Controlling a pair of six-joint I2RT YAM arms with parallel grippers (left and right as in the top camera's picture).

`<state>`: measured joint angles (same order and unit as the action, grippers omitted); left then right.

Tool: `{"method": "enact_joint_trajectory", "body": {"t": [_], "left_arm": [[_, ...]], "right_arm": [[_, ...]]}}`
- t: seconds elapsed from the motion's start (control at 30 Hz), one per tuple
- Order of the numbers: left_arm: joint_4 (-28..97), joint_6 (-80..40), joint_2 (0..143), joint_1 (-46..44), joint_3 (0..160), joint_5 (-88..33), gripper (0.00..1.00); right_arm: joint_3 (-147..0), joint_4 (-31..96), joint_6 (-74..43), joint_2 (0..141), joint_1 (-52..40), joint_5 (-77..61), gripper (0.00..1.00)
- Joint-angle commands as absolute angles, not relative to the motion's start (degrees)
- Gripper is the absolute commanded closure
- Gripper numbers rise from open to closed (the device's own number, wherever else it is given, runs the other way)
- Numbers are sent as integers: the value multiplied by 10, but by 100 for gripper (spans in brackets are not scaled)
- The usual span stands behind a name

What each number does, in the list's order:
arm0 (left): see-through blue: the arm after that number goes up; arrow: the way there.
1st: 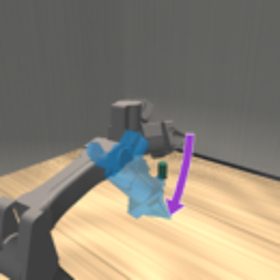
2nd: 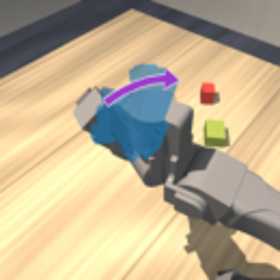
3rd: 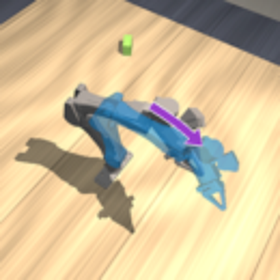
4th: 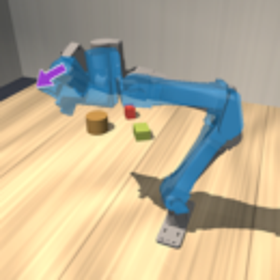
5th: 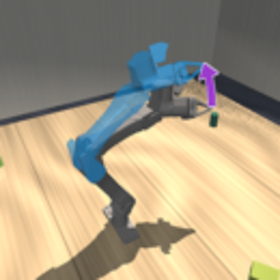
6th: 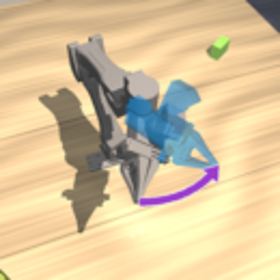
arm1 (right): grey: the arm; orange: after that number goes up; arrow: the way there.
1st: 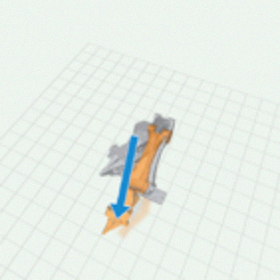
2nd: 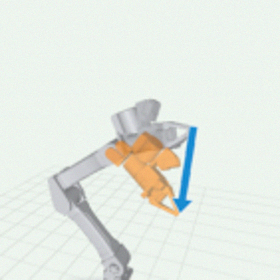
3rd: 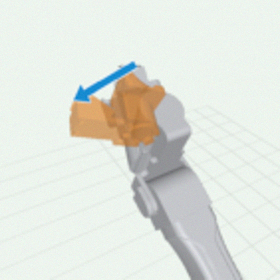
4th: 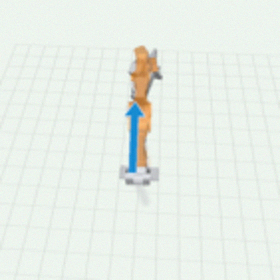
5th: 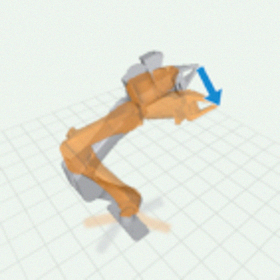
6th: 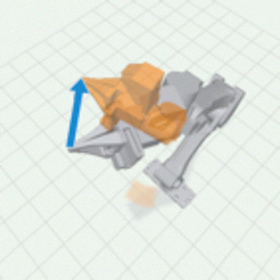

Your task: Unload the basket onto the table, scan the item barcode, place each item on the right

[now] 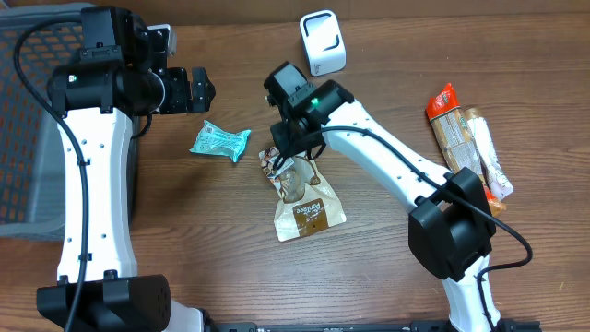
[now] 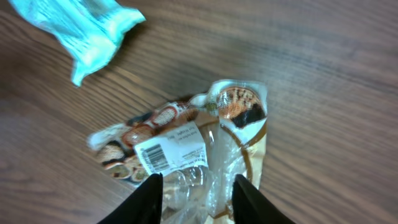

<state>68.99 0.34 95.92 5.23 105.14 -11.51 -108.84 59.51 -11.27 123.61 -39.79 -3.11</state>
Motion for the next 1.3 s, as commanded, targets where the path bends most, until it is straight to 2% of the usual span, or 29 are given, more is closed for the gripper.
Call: {"method": "enact_joint_trajectory", "body": {"t": [0.0,0.33,0.6,0.97,1.13,1.2,1.27], "left_arm": [[688,0,959,48,1060,-114,0],[688,0,959,48,1060,-114,0],[688,0,959,48,1060,-114,0],[688,0,959,48,1060,-114,0],[688,0,959,48,1060,-114,0],[688,0,959,48,1060,-114,0],[688,0,959,48,1060,-114,0]], "right_arm": [[-1040,561,-122,1244,-399,-46,67],[-949,448,-117,1244,-401,-53,67],[-918,390,-118,1277,-408,-70,59],[-919,371,-118,1317,-408,-80,37],[-919,371,-115,1318,-408,-76,6],[-919,371,-97,1318,-408,-76,1],[-919,372,-81,1318,-408,-76,0]]}}
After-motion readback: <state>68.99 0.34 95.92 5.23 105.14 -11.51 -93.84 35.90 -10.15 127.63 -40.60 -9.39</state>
